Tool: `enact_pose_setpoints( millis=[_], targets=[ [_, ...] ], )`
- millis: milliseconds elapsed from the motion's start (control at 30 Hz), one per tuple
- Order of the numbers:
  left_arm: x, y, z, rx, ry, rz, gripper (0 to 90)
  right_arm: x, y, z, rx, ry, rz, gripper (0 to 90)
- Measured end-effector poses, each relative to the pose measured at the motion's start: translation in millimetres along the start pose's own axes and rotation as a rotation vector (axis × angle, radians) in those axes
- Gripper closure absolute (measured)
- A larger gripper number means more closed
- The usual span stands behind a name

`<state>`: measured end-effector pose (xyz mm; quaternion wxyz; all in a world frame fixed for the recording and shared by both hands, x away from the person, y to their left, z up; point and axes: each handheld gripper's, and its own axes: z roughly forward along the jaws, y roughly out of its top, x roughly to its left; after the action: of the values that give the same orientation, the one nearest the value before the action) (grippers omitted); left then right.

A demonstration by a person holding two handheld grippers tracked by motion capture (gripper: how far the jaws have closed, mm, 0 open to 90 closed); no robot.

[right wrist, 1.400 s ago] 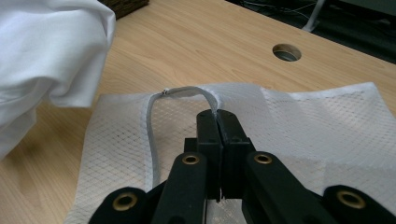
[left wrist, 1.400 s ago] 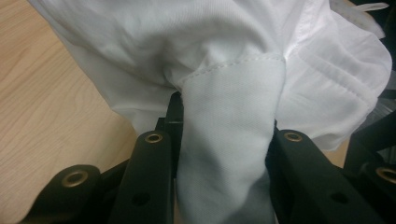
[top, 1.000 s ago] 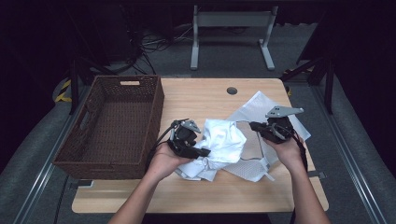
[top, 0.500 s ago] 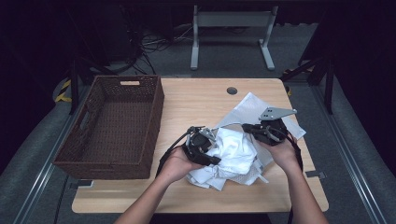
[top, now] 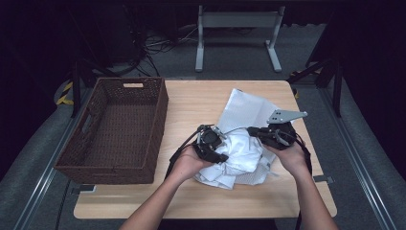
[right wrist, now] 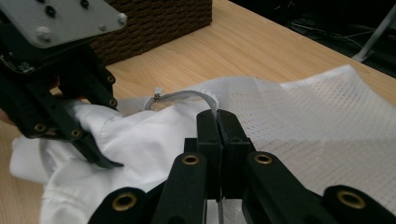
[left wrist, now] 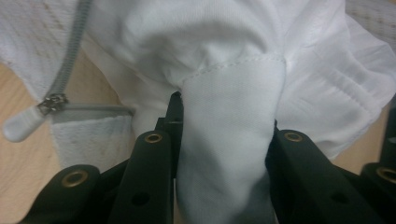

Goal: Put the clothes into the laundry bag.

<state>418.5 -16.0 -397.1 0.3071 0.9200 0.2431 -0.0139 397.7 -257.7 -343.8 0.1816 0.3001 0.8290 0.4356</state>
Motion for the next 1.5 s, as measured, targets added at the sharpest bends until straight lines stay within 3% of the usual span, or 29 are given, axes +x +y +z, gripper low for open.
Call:
enact_pose_setpoints(
  millis=[67, 267, 433, 533, 667, 767, 867, 967, 1033, 1133, 1267, 1500],
  targets=[
    [5.8, -1.1, -2.2, -0.002, 0.031, -0.029, 69.7, 0.2, -0.4, -0.4, 0.004, 0.001, -0.002, 88.8],
    [12.5, 0.7, -0.4, -0.008, 0.050, -0.059, 69.6, 1.9, 0.6, 1.7, 0.005, 0.005, -0.007, 88.8],
    [13.9, 8.3, 16.9, 0.001, 0.069, -0.102, 68.2, 5.2, 0.1, 8.5, 0.023, 0.017, -0.017, 88.8],
    [14.1, 8.7, 23.8, 0.010, 0.084, -0.103, 65.9, 4.6, -1.5, 10.5, 0.031, 0.017, -0.017, 88.8],
    [17.2, 5.4, 32.8, 0.032, 0.090, -0.096, 45.7, 3.4, -4.0, 12.0, 0.039, 0.015, -0.018, 88.8],
    [17.2, 3.0, 26.4, 0.005, 0.083, -0.097, 37.7, 2.6, -5.1, 12.5, 0.043, 0.017, -0.020, 88.8],
    [17.3, -0.7, 6.7, -0.044, 0.086, -0.098, 32.7, 1.6, -6.4, 13.6, 0.046, 0.018, -0.016, 88.8],
    [23.3, -4.2, -19.6, -0.114, 0.084, -0.093, 34.3, 1.9, -6.3, 14.3, 0.048, 0.018, -0.017, 88.8],
    [25.1, -4.1, -24.2, -0.128, 0.093, -0.093, 37.8, 2.3, -6.2, 14.5, 0.048, 0.018, -0.018, 88.7],
    [31.8, -0.3, -28.4, -0.136, 0.111, -0.075, 40.0, 3.7, -5.4, 15.5, 0.049, 0.020, -0.020, 88.7],
    [36.1, 11.0, -20.1, -0.122, 0.133, -0.035, 42.1, 4.9, -4.6, 16.4, 0.049, 0.024, -0.024, 88.7],
    [26.0, 32.6, -2.3, -0.107, 0.157, 0.079, 51.9, 5.0, -4.5, 14.9, 0.043, 0.031, -0.024, 88.6]
  ],
)
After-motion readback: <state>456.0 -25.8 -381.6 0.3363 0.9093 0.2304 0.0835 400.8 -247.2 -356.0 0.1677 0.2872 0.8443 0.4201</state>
